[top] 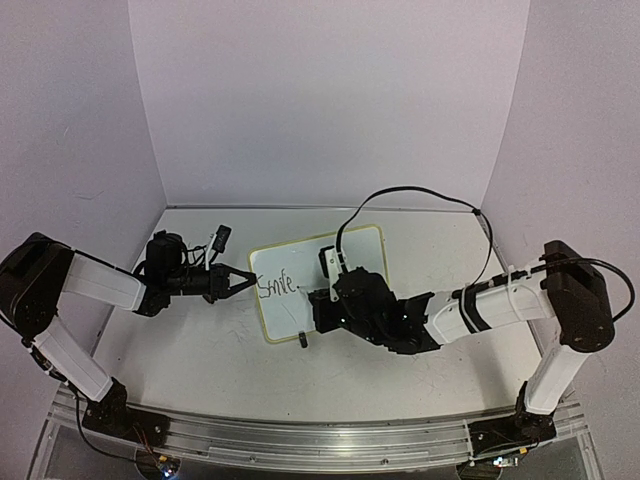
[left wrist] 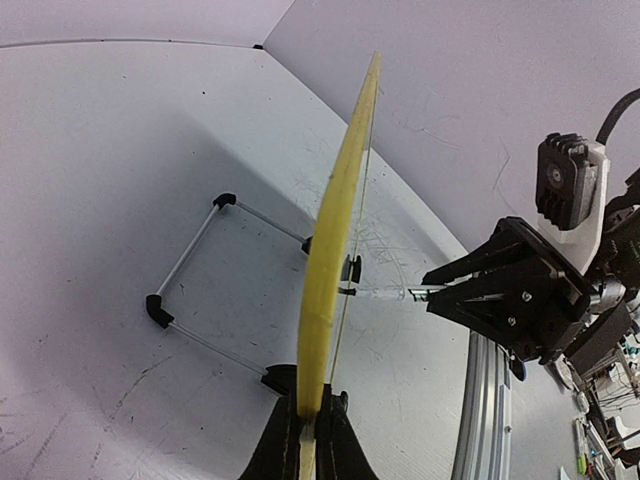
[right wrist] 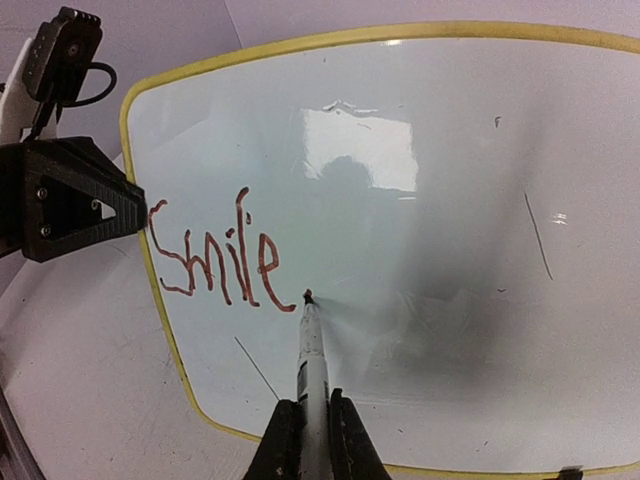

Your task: Write a sentence on the whiteboard

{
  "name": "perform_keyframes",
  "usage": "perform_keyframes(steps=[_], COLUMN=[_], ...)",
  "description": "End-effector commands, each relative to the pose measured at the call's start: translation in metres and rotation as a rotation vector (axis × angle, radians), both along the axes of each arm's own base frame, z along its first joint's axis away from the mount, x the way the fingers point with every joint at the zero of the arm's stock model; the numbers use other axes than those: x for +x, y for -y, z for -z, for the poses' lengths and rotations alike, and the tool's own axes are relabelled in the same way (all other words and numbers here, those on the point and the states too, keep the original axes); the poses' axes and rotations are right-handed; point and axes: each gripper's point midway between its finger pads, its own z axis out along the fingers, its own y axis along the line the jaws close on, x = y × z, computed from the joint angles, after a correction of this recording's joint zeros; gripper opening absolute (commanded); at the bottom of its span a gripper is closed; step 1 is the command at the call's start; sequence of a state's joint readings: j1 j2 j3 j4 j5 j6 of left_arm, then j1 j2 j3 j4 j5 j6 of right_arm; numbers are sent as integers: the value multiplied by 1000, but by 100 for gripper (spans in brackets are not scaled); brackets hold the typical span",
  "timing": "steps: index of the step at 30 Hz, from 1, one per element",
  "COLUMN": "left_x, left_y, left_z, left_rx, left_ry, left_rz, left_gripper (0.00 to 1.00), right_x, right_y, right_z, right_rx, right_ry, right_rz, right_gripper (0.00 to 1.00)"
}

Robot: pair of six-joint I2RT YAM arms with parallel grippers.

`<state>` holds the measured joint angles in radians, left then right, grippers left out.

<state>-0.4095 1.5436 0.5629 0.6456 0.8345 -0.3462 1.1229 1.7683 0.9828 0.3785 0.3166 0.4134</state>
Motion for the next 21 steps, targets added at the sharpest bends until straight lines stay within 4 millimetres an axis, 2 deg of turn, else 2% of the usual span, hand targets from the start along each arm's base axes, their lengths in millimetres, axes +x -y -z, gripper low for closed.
perform_keyframes(steps=[1, 5, 8, 10, 14, 17, 21], left_x=[-8, -7, -7, -7, -7, -7, -5], left_y=[4, 3, 4, 4, 4, 3, 3], left_z=[-8, -7, -6, -6, -5, -4, -4], left_rx=[-9, -7, -7, -6, -4, 0, 3], left_ry=[-8, -9, -11, -11, -14, -13, -6], left_rz=[40, 38, 39, 38, 37, 33, 32], left_gripper=[0, 0, 0, 0, 0, 0, 0], right_x=[13, 5, -16, -32, -54, -43, -21], right_y=[9, 10, -4, -10, -3, 14, 36], right_z=[1, 7, -3, -20, -86, -101, -95], right_rx=[-34, -41, -21, 10, 207, 208, 147], right_ry=[5, -24, -19, -5, 88, 142, 183], right_rz=[78, 50, -59, -108, -204, -115, 5], right_gripper=[0, 0, 0, 0, 0, 0, 0])
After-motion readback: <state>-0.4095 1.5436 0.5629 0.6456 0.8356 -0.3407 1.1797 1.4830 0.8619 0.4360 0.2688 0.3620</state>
